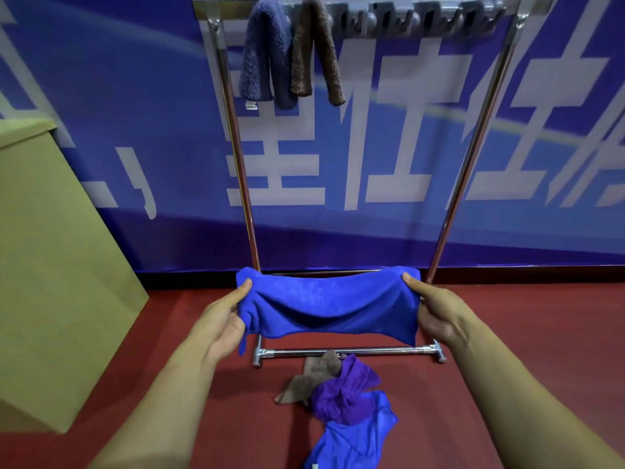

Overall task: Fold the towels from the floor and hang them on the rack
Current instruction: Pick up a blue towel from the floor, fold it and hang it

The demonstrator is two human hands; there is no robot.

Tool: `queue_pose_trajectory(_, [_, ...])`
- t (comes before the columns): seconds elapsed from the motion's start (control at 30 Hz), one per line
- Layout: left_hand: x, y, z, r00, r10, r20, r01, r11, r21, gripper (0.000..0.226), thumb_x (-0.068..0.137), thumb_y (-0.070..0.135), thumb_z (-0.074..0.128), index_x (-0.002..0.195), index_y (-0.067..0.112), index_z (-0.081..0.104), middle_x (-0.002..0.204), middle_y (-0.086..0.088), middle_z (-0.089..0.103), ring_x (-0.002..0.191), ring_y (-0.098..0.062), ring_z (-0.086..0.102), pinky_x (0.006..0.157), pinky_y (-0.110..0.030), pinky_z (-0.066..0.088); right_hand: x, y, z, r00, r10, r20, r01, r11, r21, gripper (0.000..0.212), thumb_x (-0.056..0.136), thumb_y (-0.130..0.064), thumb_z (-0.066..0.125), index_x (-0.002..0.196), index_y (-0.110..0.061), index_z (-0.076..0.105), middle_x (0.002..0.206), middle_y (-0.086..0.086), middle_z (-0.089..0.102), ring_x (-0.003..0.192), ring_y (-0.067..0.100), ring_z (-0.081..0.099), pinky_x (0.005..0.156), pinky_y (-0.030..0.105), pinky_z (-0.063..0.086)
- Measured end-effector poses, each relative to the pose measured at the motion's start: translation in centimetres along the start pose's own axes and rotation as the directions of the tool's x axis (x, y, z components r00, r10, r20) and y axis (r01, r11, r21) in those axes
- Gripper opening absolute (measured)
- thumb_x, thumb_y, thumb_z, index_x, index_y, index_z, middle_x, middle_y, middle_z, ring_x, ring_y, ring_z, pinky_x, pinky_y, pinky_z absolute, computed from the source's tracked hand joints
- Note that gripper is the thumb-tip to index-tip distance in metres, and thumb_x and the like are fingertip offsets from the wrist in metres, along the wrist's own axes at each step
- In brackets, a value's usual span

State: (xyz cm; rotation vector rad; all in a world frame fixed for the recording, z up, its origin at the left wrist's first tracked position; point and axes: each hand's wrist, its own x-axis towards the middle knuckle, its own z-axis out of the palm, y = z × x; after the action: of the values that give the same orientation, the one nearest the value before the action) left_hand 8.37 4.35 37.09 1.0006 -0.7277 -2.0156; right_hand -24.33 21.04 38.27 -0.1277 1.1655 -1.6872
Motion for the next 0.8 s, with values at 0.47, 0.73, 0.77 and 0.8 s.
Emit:
queue_pose_trajectory(0.47, [-2.3, -0.3, 1.9, 0.724, 0.681, 0.110, -0.530, 0.448, 0.720, 0.023, 0.103, 0.035, 0.053, 0.088, 0.018, 0.054, 0.083, -0.009, 0.064, 0.071, -0.020, 0.059, 0.067, -0.037, 0.047, -2.0, -0.4, 0.5, 0.681, -0.727, 0.087, 0.489, 0.363, -0.793, 0.014, 0.101, -0.027, 0.057, 0.096, -0.014, 0.056, 0.083, 0.000, 0.063, 0.074, 0.015, 0.056, 0.068, 0.032, 0.040])
queue_pose_trajectory(0.73, [-1.6, 0.3, 1.1, 0.711, 0.700, -0.065, -0.521, 0.586, 0.621, 0.008, 0.095, 0.037, 0.068, 0.095, 0.030, 0.067, 0.098, 0.003, 0.072, 0.086, -0.015, 0.065, 0.076, -0.036, 0.050, -1.3, -0.5, 0.6, 0.712, -0.695, -0.097, 0.464, 0.570, -0.678, 0.027, 0.088, -0.037, 0.075, 0.102, -0.016, 0.067, 0.106, -0.001, 0.070, 0.102, 0.015, 0.062, 0.093, 0.034, 0.048])
queue_pose_trajectory(0.77, [-1.6, 0.3, 1.0, 0.718, 0.691, -0.084, -0.514, 0.608, 0.605, 0.011, 0.092, 0.041, 0.070, 0.095, 0.031, 0.067, 0.099, 0.000, 0.072, 0.088, -0.018, 0.065, 0.076, -0.039, 0.050, -1.3, -0.4, 0.8, 0.734, -0.671, -0.105, 0.467, 0.610, -0.640, 0.025, 0.087, -0.038, 0.076, 0.097, -0.016, 0.069, 0.100, -0.002, 0.072, 0.096, 0.013, 0.064, 0.090, 0.034, 0.049])
queue_pose_trajectory(0.8, [-1.5, 0.4, 0.8, 0.728, 0.679, -0.098, -0.507, 0.629, 0.589, 0.016, 0.090, 0.046, 0.071, 0.096, 0.032, 0.067, 0.099, -0.004, 0.073, 0.088, -0.021, 0.065, 0.076, -0.043, 0.050, -1.5, -0.4, 1.0, 0.758, -0.645, -0.101, 0.470, 0.647, -0.601, 0.023, 0.087, -0.037, 0.076, 0.091, -0.015, 0.071, 0.093, -0.002, 0.073, 0.088, 0.012, 0.065, 0.086, 0.034, 0.050])
